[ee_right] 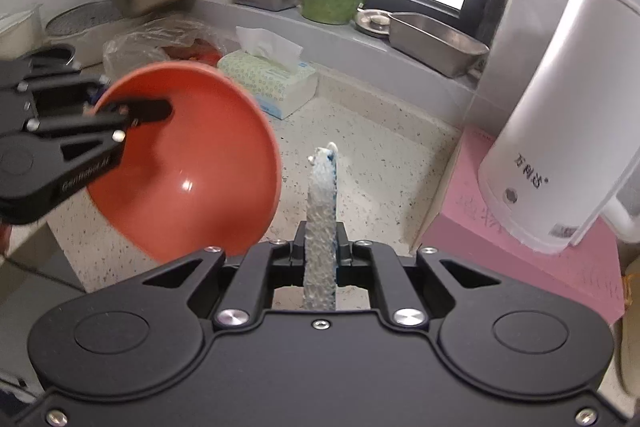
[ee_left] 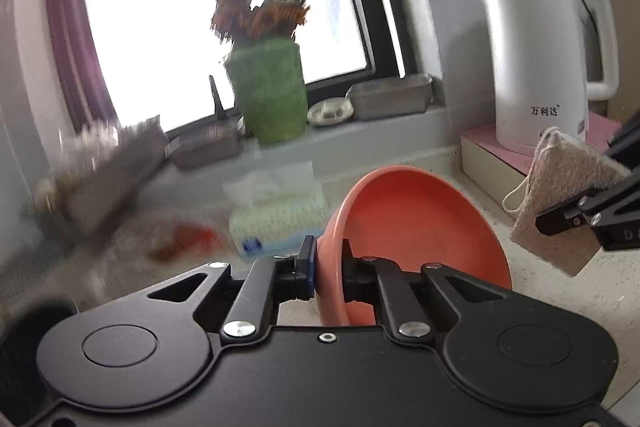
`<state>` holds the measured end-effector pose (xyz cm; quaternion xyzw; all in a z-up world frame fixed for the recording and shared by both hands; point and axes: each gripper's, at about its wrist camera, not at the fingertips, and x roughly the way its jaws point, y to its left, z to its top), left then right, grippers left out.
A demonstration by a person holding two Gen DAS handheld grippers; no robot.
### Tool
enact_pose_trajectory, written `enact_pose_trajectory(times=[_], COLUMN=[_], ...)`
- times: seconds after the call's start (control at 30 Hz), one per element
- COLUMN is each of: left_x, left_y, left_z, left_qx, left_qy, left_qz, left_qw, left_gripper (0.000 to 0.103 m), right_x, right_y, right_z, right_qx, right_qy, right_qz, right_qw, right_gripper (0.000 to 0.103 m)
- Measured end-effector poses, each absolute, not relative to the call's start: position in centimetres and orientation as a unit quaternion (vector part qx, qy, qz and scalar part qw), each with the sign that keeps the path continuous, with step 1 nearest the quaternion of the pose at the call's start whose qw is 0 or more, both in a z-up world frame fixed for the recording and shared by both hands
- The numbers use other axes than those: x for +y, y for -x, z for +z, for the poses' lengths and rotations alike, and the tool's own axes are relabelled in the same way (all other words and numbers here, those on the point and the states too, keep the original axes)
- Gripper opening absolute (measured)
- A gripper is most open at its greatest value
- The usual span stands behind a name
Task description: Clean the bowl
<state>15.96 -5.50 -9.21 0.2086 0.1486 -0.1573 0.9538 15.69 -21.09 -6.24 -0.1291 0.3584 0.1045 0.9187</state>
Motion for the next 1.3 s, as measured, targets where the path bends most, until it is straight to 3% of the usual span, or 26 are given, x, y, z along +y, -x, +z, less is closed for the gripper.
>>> enact_pose_trajectory(times=[0.23,0.6,1.03,1.3], left_x=[-6.6,-6.9,-7.0,-6.5], left_y=[-14.0,-13.8,-14.4,-14.5], left_z=[-10.4,-12.0,-11.9,-11.6], left_qx=[0.079,0.074,0.086,0.098], left_qy=[-0.291,-0.342,-0.333,-0.304], left_qz=[-0.213,-0.250,-0.238,-0.220], left_qw=[0.929,0.903,0.908,0.922], left_gripper=[0.010,0.010,0.010,0.010], right_x=[-19.4,-16.9,-15.0,-16.6], right_y=[-15.5,-13.6,-12.7,-13.8], right_z=[-5.9,-6.5,-4.5,-5.4], right_qx=[0.322,0.258,0.208,0.250], right_qy=[0.239,0.422,0.438,0.382], right_qz=[0.141,0.221,0.248,0.220], right_qw=[0.905,0.841,0.839,0.862], right_gripper=[0.011,0.011,0.011,0.011])
